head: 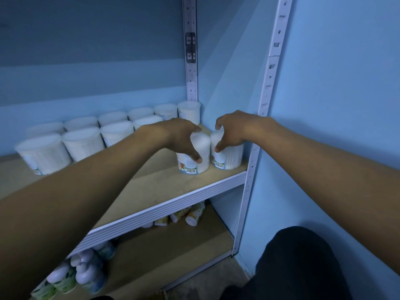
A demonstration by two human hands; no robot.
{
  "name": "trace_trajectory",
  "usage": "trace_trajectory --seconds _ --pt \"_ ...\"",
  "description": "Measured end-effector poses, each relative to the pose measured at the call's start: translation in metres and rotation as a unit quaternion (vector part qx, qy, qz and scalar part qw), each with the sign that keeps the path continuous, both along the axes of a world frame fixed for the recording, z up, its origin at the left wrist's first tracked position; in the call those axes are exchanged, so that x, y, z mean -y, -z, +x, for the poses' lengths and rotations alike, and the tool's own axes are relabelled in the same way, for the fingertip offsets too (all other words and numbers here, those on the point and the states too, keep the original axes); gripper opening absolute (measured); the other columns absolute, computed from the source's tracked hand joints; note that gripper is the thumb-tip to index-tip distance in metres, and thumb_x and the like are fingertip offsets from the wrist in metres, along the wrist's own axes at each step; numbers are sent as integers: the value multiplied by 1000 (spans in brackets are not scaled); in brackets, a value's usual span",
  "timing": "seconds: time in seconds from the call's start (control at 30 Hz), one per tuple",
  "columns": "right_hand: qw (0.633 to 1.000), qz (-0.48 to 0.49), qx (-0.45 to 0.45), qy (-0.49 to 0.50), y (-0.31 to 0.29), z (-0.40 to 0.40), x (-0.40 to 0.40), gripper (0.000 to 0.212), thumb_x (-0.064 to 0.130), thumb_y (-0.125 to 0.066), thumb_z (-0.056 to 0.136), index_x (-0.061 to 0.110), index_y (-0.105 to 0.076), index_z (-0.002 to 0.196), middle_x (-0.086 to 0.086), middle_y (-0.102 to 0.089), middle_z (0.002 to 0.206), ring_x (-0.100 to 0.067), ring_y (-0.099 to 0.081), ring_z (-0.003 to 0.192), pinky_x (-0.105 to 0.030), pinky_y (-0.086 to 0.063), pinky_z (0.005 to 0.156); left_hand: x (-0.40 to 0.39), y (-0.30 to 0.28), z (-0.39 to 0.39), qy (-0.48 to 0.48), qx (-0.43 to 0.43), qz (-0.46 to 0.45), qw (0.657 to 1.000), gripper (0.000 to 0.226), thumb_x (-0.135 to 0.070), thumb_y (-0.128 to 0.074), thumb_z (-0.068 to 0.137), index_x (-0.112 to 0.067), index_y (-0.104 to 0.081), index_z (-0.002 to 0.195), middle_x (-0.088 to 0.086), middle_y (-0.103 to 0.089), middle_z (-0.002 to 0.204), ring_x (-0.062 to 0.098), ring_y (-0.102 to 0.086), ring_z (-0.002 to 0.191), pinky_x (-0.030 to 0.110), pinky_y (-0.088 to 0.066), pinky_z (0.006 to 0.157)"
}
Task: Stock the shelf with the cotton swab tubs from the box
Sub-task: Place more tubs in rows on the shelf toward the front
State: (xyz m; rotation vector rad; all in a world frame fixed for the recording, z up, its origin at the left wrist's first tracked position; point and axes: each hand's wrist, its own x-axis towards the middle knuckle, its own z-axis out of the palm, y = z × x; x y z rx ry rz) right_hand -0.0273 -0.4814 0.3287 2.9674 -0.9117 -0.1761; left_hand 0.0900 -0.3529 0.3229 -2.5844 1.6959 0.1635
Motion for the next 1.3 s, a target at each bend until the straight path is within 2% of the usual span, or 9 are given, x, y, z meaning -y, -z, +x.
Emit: trace_trajectory --seconds 0.33,0.53,0.67,0.73,0.8,0.87,0.93,1.07,1.3 --pt "999 14 -46 20 -5 8 0 69 46 -82 76 19 -54 134 -4 -58 132 -28 -57 115 -42 -50 97 9 6 3 -9 -3 -5 1000 81 -59 -72 77 -25 -44 146 -1 -47 148 21 -45 133 31 -40 103" --pt "996 31 -83 -3 -14 6 3 79 32 -87 75 27 -44 141 -1 -50 139 -28 -54 118 -41 -48 99 13 6 -8 -41 20 -9 999 84 -70 -73 68 -20 -54 132 3 -60 126 22 -56 112 31 -46 81" --pt "995 70 -77 -10 -14 7 10 93 30 -90 70 42 -36 145 0 -43 151 -29 -49 129 -45 -44 106 11 1 -8 -72 21 11 997 101 -79 -68 64 -16 -48 140 3 -63 122 18 -62 89 29 -46 72" --pt "994 86 -62 -11 -15 7 11 96 39 -89 70 44 -33 148 2 -39 154 -29 -47 133 -45 -44 107 9 -2 -2 -76 -14 22 997 113 -81 -68 61 -19 -36 150 3 -53 142 23 -62 108 33 -50 88" --pt "996 65 -51 -18 -15 8 11 91 53 -82 74 40 -34 150 3 -37 156 -28 -45 135 -43 -43 107 6 -5 4 -68 -67 20 995 115 -76 -72 63 -26 -24 155 -4 -34 158 23 -45 136 34 -40 105" --pt "998 38 -53 -19 -13 9 9 85 59 -75 79 34 -37 151 3 -37 156 -26 -43 136 -40 -43 106 4 -6 7 -58 -112 9 992 107 -63 -78 69 -28 -25 155 -8 -34 158 20 -42 139 28 -39 101" --pt "998 34 -58 -14 -12 10 7 82 56 -74 81 31 -39 151 2 -38 154 -26 -45 133 -38 -47 100 5 -5 9 -57 -119 -1 991 101 -58 -80 69 -27 -32 153 -9 -42 152 20 -52 129 25 -44 96" --pt "996 62 -62 -9 -13 12 7 77 45 -81 79 35 -43 145 1 -41 149 -29 -50 127 -39 -51 97 7 -2 12 -75 -117 0 990 101 -64 -81 62 -25 -42 147 -3 -49 145 24 -66 102 34 -59 85" --pt "991 115 -67 -25 -11 12 10 78 29 -87 75 43 -44 139 1 -42 148 -30 -50 127 -43 -49 103 4 -3 2 -101 -81 7 992 87 -70 -76 64 -16 -58 130 4 -59 129 24 -72 84 34 -60 76"
